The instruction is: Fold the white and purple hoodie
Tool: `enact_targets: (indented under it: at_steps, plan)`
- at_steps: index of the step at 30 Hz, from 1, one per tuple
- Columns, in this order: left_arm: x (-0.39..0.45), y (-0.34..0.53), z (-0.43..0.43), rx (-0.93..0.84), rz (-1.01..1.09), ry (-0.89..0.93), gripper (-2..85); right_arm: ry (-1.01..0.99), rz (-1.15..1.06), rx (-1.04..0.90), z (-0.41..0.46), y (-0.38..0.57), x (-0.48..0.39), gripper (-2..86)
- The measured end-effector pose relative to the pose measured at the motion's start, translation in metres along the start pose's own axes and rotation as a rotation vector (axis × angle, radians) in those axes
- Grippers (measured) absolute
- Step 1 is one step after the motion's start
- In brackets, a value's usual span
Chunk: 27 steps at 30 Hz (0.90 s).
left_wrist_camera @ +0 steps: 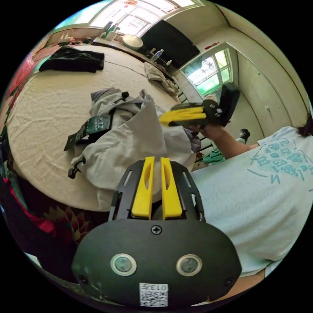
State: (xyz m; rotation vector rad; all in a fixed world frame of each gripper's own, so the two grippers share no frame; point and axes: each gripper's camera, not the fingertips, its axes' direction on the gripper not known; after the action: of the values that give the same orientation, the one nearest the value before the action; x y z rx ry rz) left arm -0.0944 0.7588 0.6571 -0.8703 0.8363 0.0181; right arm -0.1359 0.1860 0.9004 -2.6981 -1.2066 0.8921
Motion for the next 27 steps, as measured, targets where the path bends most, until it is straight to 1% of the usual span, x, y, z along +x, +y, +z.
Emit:
enact_targets:
  at_steps: [1, 2, 3, 4, 5, 6, 7, 8, 9, 10, 11, 12, 14, 16, 18, 21, 25, 27]
  plan:
    - [-0.002, -0.002, -0.010, 0.050, -0.005, 0.012, 1.6, 0.030, -0.007, -0.058, 0.015, 0.000, -0.005, -0.1]
    - [-0.005, -0.004, -0.026, 0.131, -0.008, 0.022, 1.3, 0.097, -0.018, -0.202, 0.048, 0.006, -0.008, -0.1]
    - [-0.008, -0.004, -0.035, 0.174, -0.019, 0.015, 1.2, 0.099, -0.008, -0.283, 0.073, 0.017, -0.004, -0.1]
    - [-0.018, -0.003, -0.053, 0.247, -0.078, -0.038, 1.1, 0.074, 0.015, -0.273, 0.076, 0.021, 0.000, -0.1]
    - [-0.034, -0.002, -0.066, 0.278, -0.158, -0.111, 1.0, 0.012, 0.086, -0.227, 0.072, 0.025, 0.009, -0.1]
    - [-0.043, -0.002, -0.071, 0.272, -0.201, -0.141, 0.9, -0.050, 0.145, -0.199, 0.061, 0.023, 0.016, -0.1]
    - [-0.063, -0.003, -0.078, 0.246, -0.269, -0.188, 0.9, -0.070, 0.155, -0.178, 0.054, 0.021, 0.018, -0.1]
    - [-0.084, -0.007, -0.077, 0.191, -0.328, -0.202, 0.9, -0.083, 0.156, -0.104, 0.037, 0.017, 0.017, -0.1]
    - [-0.095, -0.010, -0.074, 0.148, -0.359, -0.184, 0.8, -0.086, 0.131, -0.024, 0.018, 0.011, 0.012, -0.1]
    - [-0.114, -0.017, -0.065, 0.066, -0.392, -0.124, 0.8, -0.092, 0.110, 0.010, 0.010, 0.006, 0.009, -0.1]
    - [-0.129, -0.024, -0.055, -0.007, -0.415, -0.077, 0.7, -0.095, 0.073, 0.067, -0.005, -0.004, 0.002, -0.1]
    - [-0.134, -0.027, -0.052, -0.029, -0.421, -0.076, 0.7, -0.089, 0.047, 0.106, -0.014, -0.016, -0.004, -0.1]
    - [-0.144, -0.046, -0.042, -0.102, -0.395, -0.114, 0.4, -0.069, -0.020, 0.116, -0.017, -0.036, -0.015, -0.1]
    - [-0.145, -0.061, -0.039, -0.109, -0.374, -0.119, 0.1, 0.007, -0.060, 0.096, -0.006, -0.055, -0.024, -0.1]
    - [-0.144, -0.075, -0.035, -0.153, -0.343, -0.138, 0.0, 0.083, -0.064, 0.002, 0.021, -0.076, -0.025, -0.1]
    - [-0.133, -0.093, -0.033, -0.223, -0.279, -0.200, -0.1, 0.092, -0.076, -0.132, 0.052, -0.090, -0.024, 0.0]
    - [-0.114, -0.107, -0.032, -0.319, -0.170, -0.261, 0.1, 0.057, -0.109, -0.192, 0.060, -0.097, -0.027, 0.1]
    - [-0.104, -0.114, -0.035, -0.324, -0.118, -0.283, 0.3, 0.004, -0.117, -0.210, 0.057, -0.098, -0.026, 0.3]
